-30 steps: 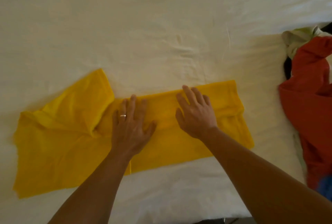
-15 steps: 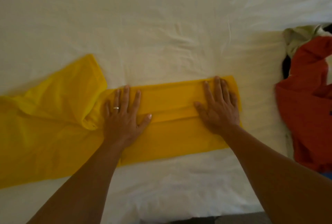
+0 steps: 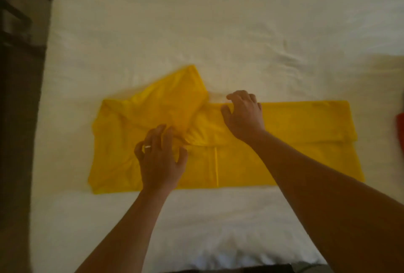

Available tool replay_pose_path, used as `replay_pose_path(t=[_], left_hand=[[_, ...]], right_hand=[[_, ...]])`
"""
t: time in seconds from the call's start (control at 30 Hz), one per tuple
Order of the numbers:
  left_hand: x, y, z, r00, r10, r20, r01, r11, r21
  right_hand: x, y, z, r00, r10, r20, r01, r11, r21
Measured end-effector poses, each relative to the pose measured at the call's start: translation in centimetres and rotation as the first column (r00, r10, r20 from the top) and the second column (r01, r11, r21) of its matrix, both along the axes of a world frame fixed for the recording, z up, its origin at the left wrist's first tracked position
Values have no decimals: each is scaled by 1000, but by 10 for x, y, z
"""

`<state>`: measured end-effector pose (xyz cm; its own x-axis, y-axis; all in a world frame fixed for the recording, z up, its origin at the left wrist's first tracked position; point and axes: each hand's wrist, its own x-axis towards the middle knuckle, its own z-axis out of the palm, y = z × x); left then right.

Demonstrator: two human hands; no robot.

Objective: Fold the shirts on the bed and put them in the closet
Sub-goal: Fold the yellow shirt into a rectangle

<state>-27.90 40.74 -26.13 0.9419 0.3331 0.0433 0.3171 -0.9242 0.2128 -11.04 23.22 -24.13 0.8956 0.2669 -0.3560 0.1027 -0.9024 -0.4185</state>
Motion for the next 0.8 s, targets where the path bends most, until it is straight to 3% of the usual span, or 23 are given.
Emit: replay_pose_path(t=[0.1, 0.27, 0.37, 0.43, 0.53, 0.6, 0.67, 0.7, 0.73, 0.77, 0.8], left_hand=[[-29, 43, -4, 995, -40, -92, 44, 998, 43], [-60, 88, -14, 976, -45, -213, 58, 997, 55], [-68, 98, -24, 959, -47, -281, 53, 998, 15], [-69, 98, -29, 954, -46, -295, 43, 999, -16], [-66, 97, -32, 948, -36, -315, 15, 997, -70], [-65, 96, -24, 955, -2, -298, -35, 992, -118], [-60, 99, -12, 965, 132, -226, -178, 963, -200], [-56, 102, -3, 951, 257, -172, -298, 911, -285], [-49, 106, 6, 900, 408, -154, -433, 796, -423], [-42, 112, 15, 805, 562, -191, -544, 569, -617], [-34, 118, 23, 674, 670, -312, -578, 215, -787]], right_hand=[[4, 65, 5, 987, -95, -128, 104, 992, 70], [21, 125, -3, 889, -396, -231, 402, 915, -19], [26, 138, -11, 849, -467, -248, 473, 880, -37], [24, 142, -10, 884, -434, -174, 443, 896, 21], [10, 149, 2, 963, -256, 84, 254, 966, 39], [-10, 156, 15, 963, -143, 227, 113, 984, 141], [-39, 161, 26, 944, -11, 331, -60, 977, 205], [-58, 162, 32, 924, 79, 373, -159, 969, 189], [-79, 161, 34, 904, 156, 398, -238, 957, 164], [-101, 160, 36, 890, 215, 403, -293, 946, 142], [-123, 157, 37, 878, 260, 402, -334, 934, 126]])
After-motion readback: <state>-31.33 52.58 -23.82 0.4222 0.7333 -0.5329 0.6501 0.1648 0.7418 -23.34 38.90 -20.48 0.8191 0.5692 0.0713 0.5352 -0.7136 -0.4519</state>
